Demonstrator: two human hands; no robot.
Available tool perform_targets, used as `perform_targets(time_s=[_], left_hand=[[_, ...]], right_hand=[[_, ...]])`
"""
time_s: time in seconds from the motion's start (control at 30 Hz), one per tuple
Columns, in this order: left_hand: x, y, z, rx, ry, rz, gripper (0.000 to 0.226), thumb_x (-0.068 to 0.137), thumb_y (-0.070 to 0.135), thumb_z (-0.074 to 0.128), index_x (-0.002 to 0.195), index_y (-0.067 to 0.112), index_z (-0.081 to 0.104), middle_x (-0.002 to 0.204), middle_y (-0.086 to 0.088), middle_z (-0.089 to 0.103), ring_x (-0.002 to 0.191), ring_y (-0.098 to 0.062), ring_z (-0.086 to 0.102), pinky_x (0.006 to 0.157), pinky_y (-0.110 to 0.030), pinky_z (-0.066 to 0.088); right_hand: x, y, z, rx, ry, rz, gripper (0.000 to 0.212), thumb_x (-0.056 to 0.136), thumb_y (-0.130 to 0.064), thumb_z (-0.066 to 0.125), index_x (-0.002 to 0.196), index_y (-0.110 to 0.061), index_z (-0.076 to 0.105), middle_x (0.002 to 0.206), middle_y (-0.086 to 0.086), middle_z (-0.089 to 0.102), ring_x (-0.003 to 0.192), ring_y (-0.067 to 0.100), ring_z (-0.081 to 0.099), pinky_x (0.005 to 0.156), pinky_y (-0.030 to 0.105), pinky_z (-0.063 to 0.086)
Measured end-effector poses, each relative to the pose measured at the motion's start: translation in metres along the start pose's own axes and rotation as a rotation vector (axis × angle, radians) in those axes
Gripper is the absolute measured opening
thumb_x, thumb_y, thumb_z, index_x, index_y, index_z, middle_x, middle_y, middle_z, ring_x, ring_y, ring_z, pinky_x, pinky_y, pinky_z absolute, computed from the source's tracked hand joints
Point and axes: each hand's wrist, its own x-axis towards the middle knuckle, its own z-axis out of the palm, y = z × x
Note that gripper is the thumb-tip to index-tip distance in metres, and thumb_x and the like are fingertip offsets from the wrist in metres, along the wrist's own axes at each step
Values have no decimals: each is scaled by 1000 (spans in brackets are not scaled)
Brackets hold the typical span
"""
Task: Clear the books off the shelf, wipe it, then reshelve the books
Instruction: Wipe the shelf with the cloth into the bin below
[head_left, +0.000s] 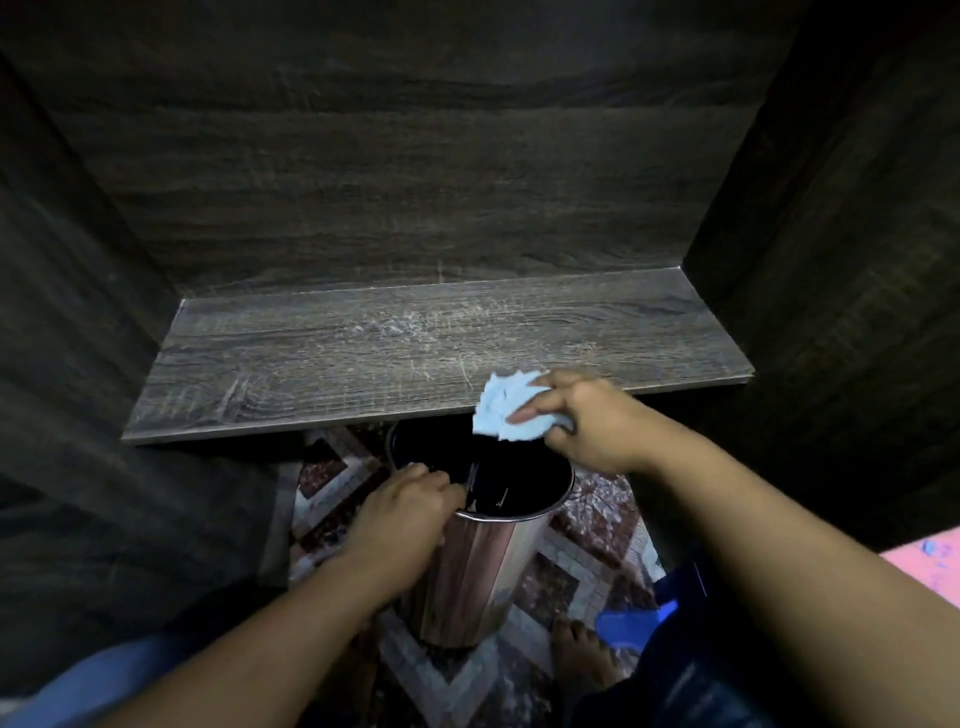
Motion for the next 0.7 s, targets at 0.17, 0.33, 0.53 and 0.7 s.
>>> perform_targets(time_s=[0.17, 0.33, 0.53, 0.7], left_hand=[[-2, -1, 5, -21, -52, -15, 48, 34, 20, 91, 75, 22, 65, 70, 7, 57, 69, -17, 57, 58, -25, 48], [-1, 3, 4, -4, -87, -52, 34, 76, 14, 71, 108, 15, 63, 105, -3, 60, 105, -24, 52, 86, -35, 44], [-3, -1, 9, 0, -55, -55, 42, 48, 23, 89, 83, 21, 68, 82, 4, 63, 82, -19, 61, 69, -25, 48], [2, 5, 36, 4, -11, -30, 48, 28, 29, 91, 64, 24, 61, 64, 10, 55, 61, -14, 58, 58, -19, 48]], right_hand=[[-19, -8, -34, 178, 204, 60, 37, 89, -10, 58, 120, -30, 66, 134, 0, 48, 130, 14, 41, 107, 17, 25], [-8, -17, 10, -15, 180, 101, 50, 85, -12, 57, 131, -30, 58, 148, 11, 36, 136, 32, 33, 113, 34, 25], [-23, -26, -4, 3, 82, 45, 36, 89, -20, 54, 120, -35, 64, 133, -5, 50, 125, 17, 47, 105, 27, 36], [-20, -5, 8, -2, 265, 19, 47, 84, -17, 54, 129, -29, 58, 141, 4, 44, 131, 28, 40, 110, 40, 35]])
